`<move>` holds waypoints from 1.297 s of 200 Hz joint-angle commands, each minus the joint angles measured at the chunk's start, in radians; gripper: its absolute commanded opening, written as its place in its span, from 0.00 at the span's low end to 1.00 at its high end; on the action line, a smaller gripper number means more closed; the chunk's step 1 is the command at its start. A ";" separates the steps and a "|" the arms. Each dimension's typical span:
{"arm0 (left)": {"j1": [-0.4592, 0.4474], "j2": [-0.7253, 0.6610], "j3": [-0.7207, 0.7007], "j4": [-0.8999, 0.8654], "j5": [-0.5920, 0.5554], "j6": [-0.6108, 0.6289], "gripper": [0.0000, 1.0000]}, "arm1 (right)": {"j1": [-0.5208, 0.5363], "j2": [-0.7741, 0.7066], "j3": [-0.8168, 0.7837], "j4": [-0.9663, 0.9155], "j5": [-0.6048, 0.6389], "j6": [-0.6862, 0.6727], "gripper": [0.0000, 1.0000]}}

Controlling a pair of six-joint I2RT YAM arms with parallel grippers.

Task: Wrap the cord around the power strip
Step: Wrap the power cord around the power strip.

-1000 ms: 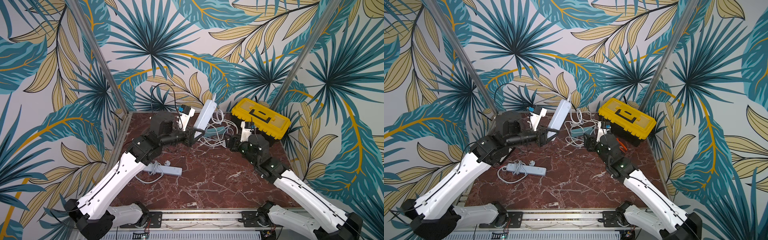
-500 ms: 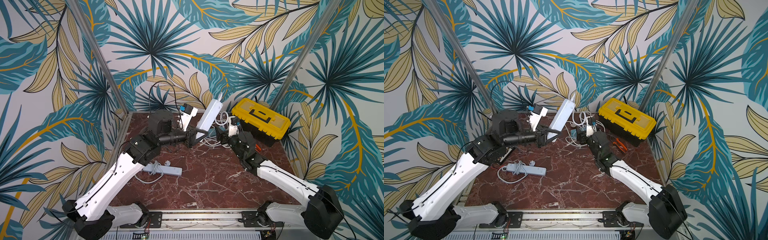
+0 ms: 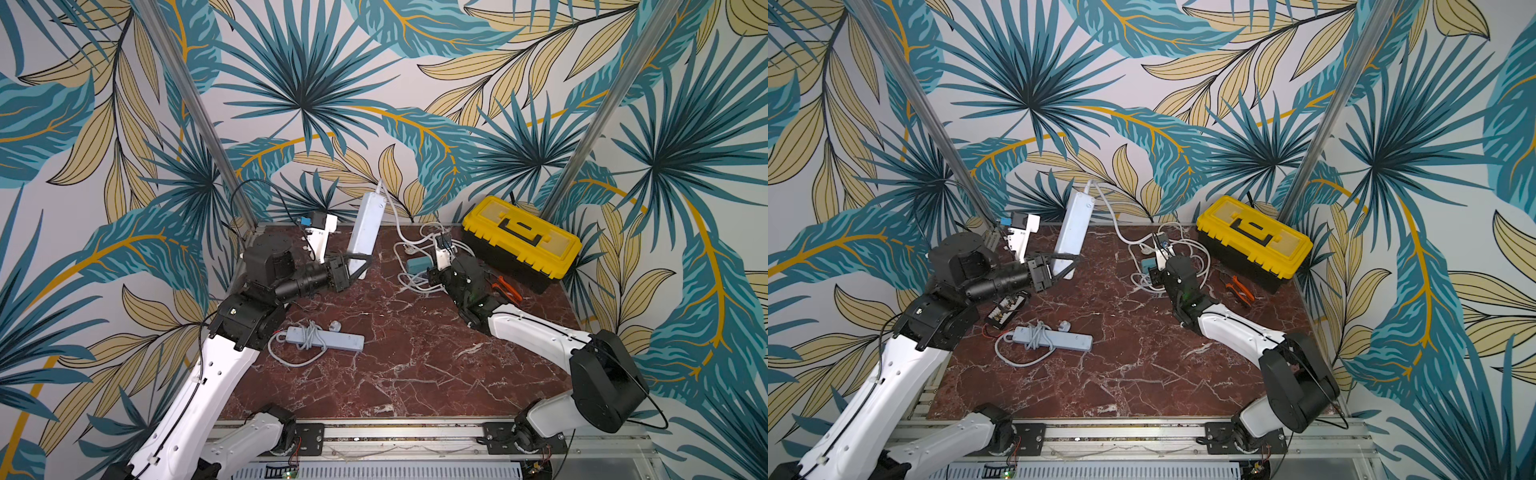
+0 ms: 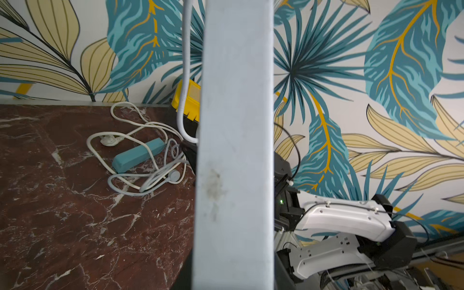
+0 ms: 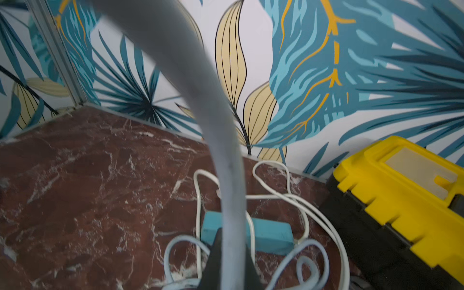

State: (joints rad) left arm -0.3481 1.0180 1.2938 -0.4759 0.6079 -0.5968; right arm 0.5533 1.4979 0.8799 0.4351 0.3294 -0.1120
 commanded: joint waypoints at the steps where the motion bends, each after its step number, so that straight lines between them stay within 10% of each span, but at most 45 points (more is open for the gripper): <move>1: 0.046 0.001 0.010 0.175 0.029 0.005 0.00 | 0.019 -0.052 -0.058 -0.182 0.079 -0.054 0.00; 143: -0.133 0.267 -0.192 0.117 -0.157 0.845 0.00 | 0.367 -0.339 0.301 -1.006 0.078 -0.890 0.00; 198: -0.163 0.231 -0.259 0.019 0.013 0.971 0.00 | 0.162 -0.227 0.572 -1.119 -0.055 -0.957 0.00; 259: -0.200 0.213 -0.192 0.011 0.299 0.942 0.00 | -0.109 0.156 0.978 -1.359 -0.624 -0.832 0.08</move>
State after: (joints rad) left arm -0.5346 1.2598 1.0431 -0.4553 0.7372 0.3264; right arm 0.5266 1.5417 1.7580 -0.8349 0.0113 -1.0348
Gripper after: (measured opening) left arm 0.294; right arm 0.079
